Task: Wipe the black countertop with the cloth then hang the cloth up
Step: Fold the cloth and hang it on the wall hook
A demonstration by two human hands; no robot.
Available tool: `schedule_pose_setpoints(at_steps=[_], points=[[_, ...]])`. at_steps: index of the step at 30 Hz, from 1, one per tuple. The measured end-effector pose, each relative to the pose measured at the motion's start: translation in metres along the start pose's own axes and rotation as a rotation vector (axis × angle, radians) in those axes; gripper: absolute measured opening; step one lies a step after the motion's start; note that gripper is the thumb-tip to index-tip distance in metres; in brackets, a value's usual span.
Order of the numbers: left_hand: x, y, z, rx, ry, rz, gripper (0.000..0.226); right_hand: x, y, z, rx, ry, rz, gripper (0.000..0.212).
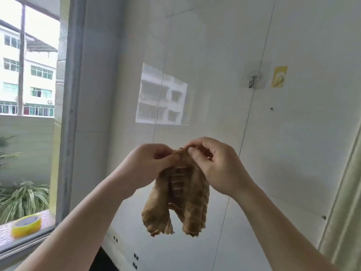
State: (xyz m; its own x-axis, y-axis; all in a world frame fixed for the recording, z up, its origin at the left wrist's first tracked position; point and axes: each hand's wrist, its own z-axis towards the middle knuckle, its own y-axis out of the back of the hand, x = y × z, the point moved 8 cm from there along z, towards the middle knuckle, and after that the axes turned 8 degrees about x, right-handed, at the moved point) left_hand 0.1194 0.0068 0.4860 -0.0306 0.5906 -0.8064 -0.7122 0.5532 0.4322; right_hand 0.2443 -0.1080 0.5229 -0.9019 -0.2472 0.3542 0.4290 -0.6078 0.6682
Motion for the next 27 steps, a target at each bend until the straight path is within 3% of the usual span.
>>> schedule_pose_setpoints(at_steps=[14,27], points=[[-0.111,-0.013,0.099,-0.007,-0.154,-0.187,0.021,0.022,0.130,0.046,-0.389,0.092,-0.492,0.010],[-0.177,-0.015,0.152,-0.156,-0.259,-0.217,0.019,0.030,0.188,0.083,-0.521,0.089,-0.836,0.019]])
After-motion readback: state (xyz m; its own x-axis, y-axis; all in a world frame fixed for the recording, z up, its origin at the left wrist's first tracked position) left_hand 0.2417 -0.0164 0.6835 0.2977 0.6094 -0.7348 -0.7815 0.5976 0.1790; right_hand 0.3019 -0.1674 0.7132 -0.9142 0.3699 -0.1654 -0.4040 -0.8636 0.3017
